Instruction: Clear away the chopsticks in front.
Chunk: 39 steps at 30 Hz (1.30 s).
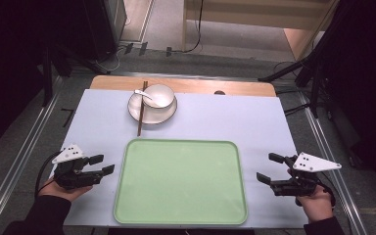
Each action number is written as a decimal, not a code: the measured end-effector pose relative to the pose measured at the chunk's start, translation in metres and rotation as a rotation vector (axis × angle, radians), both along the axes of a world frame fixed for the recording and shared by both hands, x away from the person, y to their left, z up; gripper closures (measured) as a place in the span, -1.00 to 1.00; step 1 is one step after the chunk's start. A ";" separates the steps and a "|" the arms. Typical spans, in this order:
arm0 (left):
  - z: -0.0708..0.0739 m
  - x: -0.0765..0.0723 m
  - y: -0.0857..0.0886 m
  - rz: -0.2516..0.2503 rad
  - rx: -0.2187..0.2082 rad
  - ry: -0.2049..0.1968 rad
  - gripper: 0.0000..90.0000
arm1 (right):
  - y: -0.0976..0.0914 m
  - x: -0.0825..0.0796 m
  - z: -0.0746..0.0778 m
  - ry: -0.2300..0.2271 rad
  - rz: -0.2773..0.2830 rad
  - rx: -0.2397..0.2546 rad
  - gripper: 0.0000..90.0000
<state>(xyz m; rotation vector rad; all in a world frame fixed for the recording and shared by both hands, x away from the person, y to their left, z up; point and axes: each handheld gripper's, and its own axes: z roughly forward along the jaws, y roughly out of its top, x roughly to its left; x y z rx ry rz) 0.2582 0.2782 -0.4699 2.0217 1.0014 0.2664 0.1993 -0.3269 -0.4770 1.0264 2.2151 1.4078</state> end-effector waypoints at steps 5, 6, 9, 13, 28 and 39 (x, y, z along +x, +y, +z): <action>0.001 0.001 0.003 0.022 -0.015 0.022 -0.02 | 0.000 0.000 0.000 0.000 0.001 0.001 -0.62; 0.001 0.001 0.003 0.023 -0.015 0.023 -0.01 | 0.000 0.000 0.000 0.000 0.001 0.000 -0.62; 0.001 0.001 0.003 0.019 -0.016 0.025 0.00 | 0.000 0.000 0.000 0.001 0.001 0.000 -0.62; 0.002 0.001 0.003 0.021 -0.019 0.026 0.03 | 0.000 0.000 0.000 -0.001 0.001 -0.001 -0.62; 0.007 0.015 0.005 0.093 -0.006 0.094 -0.13 | 0.001 0.000 0.000 -0.001 0.001 -0.007 -0.62; 0.019 0.037 -0.008 0.120 0.025 0.133 -0.24 | 0.002 0.001 -0.001 0.002 0.000 -0.012 -0.62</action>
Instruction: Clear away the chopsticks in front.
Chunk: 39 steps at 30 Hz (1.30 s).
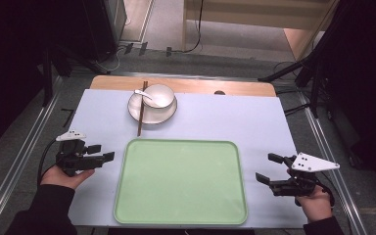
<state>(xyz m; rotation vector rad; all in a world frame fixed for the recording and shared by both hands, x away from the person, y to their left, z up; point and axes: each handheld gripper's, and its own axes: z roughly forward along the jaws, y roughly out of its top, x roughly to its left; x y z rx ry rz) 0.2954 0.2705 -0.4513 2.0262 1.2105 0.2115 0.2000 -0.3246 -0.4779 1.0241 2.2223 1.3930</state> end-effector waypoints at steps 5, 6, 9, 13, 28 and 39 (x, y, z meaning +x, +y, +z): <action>0.008 0.015 -0.006 -0.006 0.016 0.011 -0.24 | -0.001 0.000 -0.001 0.003 -0.005 -0.002 -0.62; 0.010 0.018 -0.008 -0.006 0.016 0.009 -0.24 | -0.001 0.000 0.000 0.002 -0.005 -0.001 -0.62; 0.015 0.027 -0.010 -0.011 -0.018 0.019 -0.24 | -0.001 0.000 0.000 0.002 -0.006 0.002 -0.62; 0.020 0.040 -0.016 -0.008 -0.001 0.022 -0.24 | -0.001 0.000 0.000 0.002 -0.007 0.002 -0.62; 0.033 0.086 -0.038 0.000 0.037 0.031 -0.24 | -0.002 0.000 0.000 -0.004 -0.007 0.006 -0.62; 0.026 0.114 -0.058 0.026 0.059 0.046 -0.22 | -0.002 0.000 0.000 -0.002 -0.013 0.003 -0.61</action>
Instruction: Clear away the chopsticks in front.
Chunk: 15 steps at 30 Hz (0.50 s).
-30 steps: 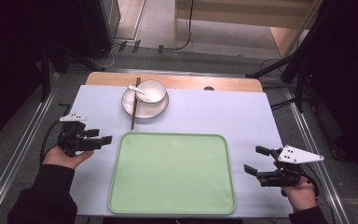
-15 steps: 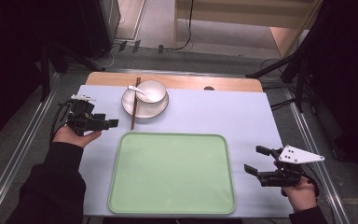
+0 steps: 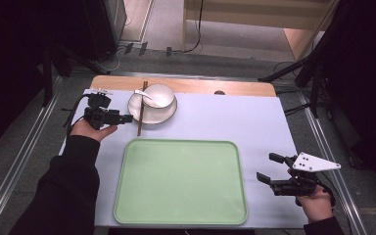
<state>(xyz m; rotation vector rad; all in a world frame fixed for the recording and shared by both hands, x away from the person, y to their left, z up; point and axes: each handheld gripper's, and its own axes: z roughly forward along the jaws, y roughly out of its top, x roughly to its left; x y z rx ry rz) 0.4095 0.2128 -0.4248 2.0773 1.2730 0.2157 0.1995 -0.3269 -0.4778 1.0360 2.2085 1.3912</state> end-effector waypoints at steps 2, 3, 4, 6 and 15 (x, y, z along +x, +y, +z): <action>-0.001 0.006 -0.005 0.001 0.021 -0.003 -0.20 | 0.000 0.000 0.000 0.000 -0.001 0.001 -0.61; -0.002 0.012 -0.010 0.007 0.032 -0.009 -0.17 | 0.000 0.000 0.000 0.000 0.000 -0.001 -0.62; -0.002 0.012 -0.010 0.007 0.032 -0.009 -0.14 | 0.000 0.000 0.000 0.000 0.000 -0.001 -0.62; -0.005 0.022 -0.015 0.038 0.044 -0.008 -0.09 | 0.000 0.000 0.000 0.000 0.001 0.001 -0.62; -0.025 0.044 -0.030 0.104 0.095 0.033 -0.04 | -0.001 -0.002 0.000 0.000 0.000 0.005 -0.61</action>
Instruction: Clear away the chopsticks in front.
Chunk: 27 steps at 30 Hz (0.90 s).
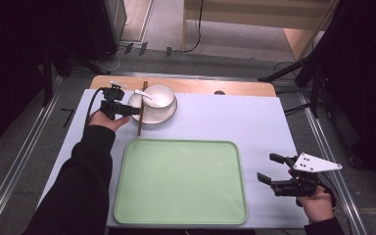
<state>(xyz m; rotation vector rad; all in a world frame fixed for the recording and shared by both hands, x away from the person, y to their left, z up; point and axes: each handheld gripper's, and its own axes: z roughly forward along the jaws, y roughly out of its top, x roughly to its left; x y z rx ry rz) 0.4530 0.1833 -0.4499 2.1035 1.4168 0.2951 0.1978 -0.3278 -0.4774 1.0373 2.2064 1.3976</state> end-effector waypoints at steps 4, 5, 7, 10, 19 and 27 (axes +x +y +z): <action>-0.006 0.008 -0.005 0.027 0.001 0.006 -0.05 | -0.001 -0.001 0.000 -0.002 -0.002 0.001 -0.61; -0.008 0.009 -0.005 0.036 -0.001 0.007 -0.05 | -0.001 -0.001 0.001 -0.004 0.000 -0.002 -0.62; -0.010 0.012 -0.005 0.040 0.007 0.015 -0.04 | -0.001 -0.002 0.001 -0.002 -0.002 0.000 -0.61; -0.014 0.016 -0.005 0.048 0.010 0.029 -0.01 | -0.002 -0.003 0.001 -0.005 -0.005 0.003 -0.61; -0.024 0.022 -0.009 0.064 0.024 0.029 0.11 | -0.004 -0.005 0.001 -0.006 -0.007 0.006 -0.61; -0.031 0.027 -0.010 0.100 0.002 0.023 0.44 | -0.004 -0.005 0.002 -0.007 -0.004 0.007 -0.61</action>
